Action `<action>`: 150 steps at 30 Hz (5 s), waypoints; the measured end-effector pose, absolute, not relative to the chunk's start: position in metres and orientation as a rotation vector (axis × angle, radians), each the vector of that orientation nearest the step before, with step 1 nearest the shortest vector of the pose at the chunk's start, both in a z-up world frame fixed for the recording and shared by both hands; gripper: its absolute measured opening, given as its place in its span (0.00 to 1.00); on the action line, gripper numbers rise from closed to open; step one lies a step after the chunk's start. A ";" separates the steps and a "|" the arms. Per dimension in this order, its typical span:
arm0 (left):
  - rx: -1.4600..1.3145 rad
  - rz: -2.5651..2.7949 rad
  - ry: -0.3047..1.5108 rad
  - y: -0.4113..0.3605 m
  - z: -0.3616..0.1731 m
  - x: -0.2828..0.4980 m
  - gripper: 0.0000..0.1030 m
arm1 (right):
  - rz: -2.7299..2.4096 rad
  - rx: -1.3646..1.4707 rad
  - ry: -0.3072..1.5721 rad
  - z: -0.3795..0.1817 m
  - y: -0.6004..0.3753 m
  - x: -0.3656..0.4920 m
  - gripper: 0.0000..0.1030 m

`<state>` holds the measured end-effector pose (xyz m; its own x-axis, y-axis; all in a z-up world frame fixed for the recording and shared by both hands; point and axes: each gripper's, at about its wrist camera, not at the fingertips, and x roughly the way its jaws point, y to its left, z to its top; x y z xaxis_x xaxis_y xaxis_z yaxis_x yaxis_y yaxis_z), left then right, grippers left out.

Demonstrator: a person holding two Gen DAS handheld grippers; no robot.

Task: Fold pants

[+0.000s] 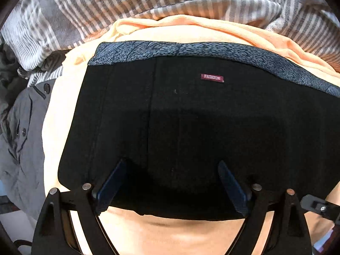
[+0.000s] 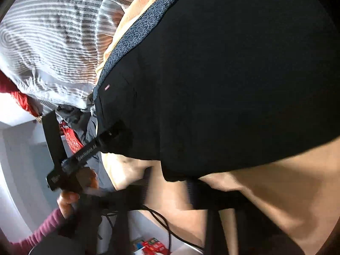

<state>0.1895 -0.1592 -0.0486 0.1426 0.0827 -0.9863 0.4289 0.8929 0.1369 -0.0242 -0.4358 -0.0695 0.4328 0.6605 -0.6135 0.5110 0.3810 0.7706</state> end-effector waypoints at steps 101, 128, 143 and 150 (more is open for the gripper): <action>0.511 -0.469 1.310 -0.542 -0.007 0.007 1.00 | -0.597 0.807 1.035 0.001 -0.757 -0.204 0.25; 0.554 -0.413 1.228 -0.541 -0.032 -0.011 1.00 | -0.591 1.069 0.908 -0.022 -0.858 -0.176 0.01; 0.560 -0.485 1.209 -0.570 -0.003 -0.016 1.00 | -0.415 1.595 0.569 -0.050 -0.770 -0.287 0.57; 0.532 -0.483 1.264 -0.583 -0.031 -0.019 1.00 | -0.349 1.510 0.532 -0.049 -0.783 -0.257 0.55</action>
